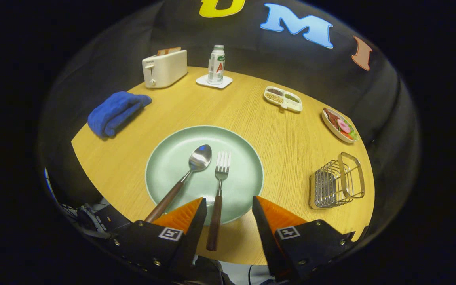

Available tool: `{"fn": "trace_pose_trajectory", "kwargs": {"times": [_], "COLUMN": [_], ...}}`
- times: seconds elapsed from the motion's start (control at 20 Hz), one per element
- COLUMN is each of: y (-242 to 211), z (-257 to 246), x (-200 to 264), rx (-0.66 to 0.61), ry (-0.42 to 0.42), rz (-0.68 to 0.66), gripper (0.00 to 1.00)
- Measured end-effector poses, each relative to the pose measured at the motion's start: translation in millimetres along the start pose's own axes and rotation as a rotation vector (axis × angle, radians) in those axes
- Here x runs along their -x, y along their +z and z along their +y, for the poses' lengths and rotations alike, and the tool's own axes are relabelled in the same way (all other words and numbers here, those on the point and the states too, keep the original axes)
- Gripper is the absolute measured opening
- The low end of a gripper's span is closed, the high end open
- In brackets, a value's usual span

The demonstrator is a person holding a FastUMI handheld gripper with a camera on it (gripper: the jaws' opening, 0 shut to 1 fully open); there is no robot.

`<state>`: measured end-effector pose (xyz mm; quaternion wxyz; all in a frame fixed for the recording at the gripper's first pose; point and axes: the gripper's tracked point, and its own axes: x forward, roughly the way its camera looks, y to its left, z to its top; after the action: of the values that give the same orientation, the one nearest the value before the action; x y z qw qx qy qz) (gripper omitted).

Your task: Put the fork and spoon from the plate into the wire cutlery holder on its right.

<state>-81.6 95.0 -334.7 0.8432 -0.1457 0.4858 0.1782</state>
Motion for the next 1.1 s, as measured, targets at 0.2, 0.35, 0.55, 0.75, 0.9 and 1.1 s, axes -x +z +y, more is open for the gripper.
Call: {"fn": "trace_pose_trajectory", "kwargs": {"times": [0.2,0.35,0.55,0.75,0.9,1.1], "y": [-5.7,-10.2,-18.1,-15.5,-12.4,-11.8], "z": [4.8,10.1,11.1,9.1,5.9,1.3], "x": [-12.0,-16.9,-30.8,-28.4,-31.5,-18.2], "rx": [0.021,0.046,0.085,0.062,0.089,0.104], "ry": [0.015,0.029,0.04,0.068,0.077,0.115], "rz": [0.043,0.08,0.154,0.191,0.209,0.24], "gripper": [0.57,0.37,0.13,0.13,0.01,0.01]}}
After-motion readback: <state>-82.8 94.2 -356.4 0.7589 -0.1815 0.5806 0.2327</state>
